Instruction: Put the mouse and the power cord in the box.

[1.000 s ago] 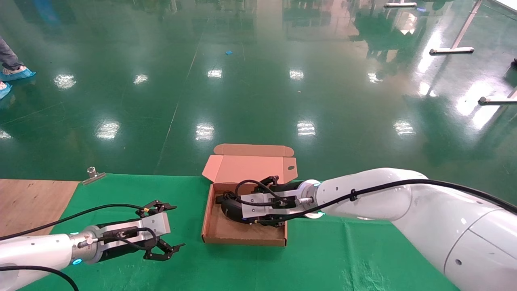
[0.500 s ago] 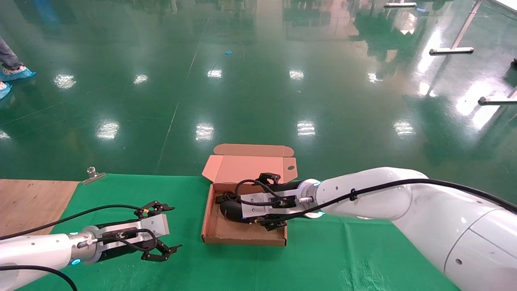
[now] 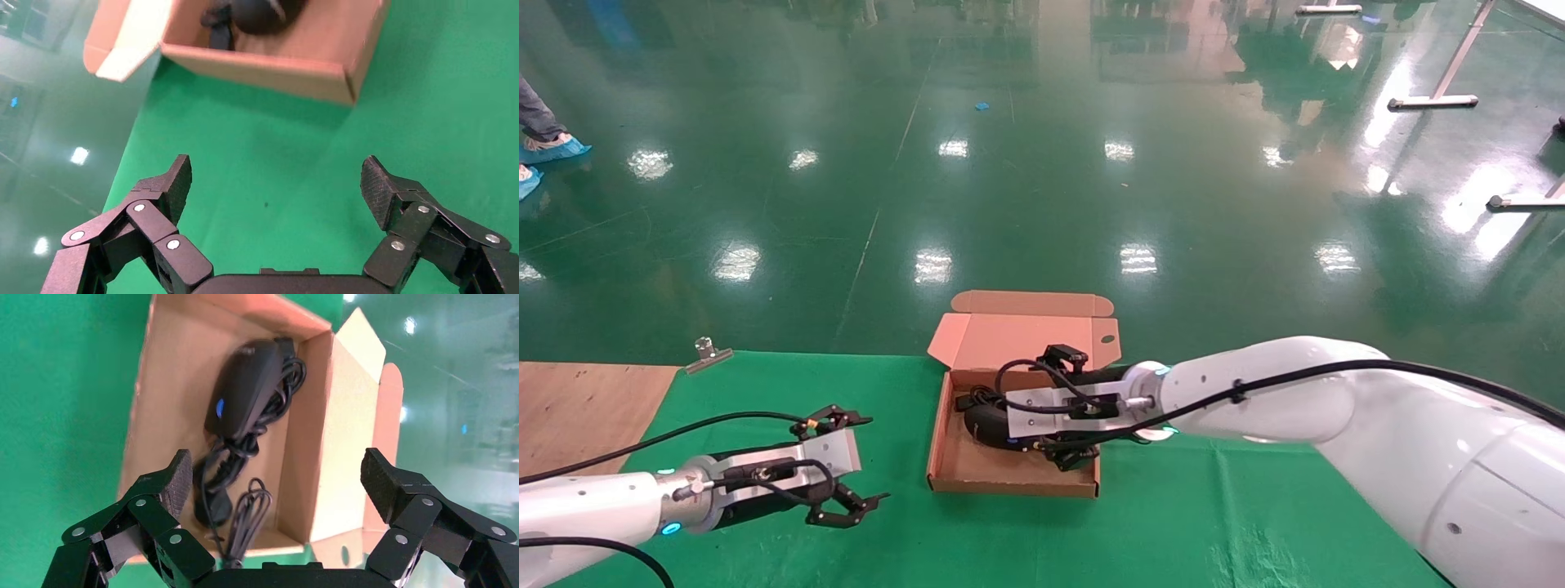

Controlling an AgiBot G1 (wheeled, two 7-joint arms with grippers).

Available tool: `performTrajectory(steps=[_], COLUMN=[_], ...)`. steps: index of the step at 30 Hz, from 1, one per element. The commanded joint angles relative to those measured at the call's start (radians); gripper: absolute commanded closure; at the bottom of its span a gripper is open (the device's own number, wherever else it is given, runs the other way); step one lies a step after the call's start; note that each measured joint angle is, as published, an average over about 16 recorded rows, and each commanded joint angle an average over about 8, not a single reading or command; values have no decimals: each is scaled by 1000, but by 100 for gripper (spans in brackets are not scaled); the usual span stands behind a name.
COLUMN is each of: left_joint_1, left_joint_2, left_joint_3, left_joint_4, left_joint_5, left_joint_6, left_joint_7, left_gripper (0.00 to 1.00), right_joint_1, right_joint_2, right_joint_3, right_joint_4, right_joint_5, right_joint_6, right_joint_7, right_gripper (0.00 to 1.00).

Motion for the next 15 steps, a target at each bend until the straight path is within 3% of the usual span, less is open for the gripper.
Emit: performTrajectory(steps=[1, 15], left_joint_1=[6, 79], left_joint_2=[-8, -110], left_joint_3=[-10, -139], left_joint_4=[-19, -274], left_joint_5=[-6, -90], left_joint_6=[10, 152], left_joint_7=[-18, -252], left_gripper=[0, 0], right_joint_1=[-10, -146], right_joint_2=[12, 190], right_joint_3=[19, 289], right_joint_4=[11, 170], right_joint_5=[11, 165], right_joint_6=[-15, -223], right_joint_7=[6, 84], right_gripper=[0, 0])
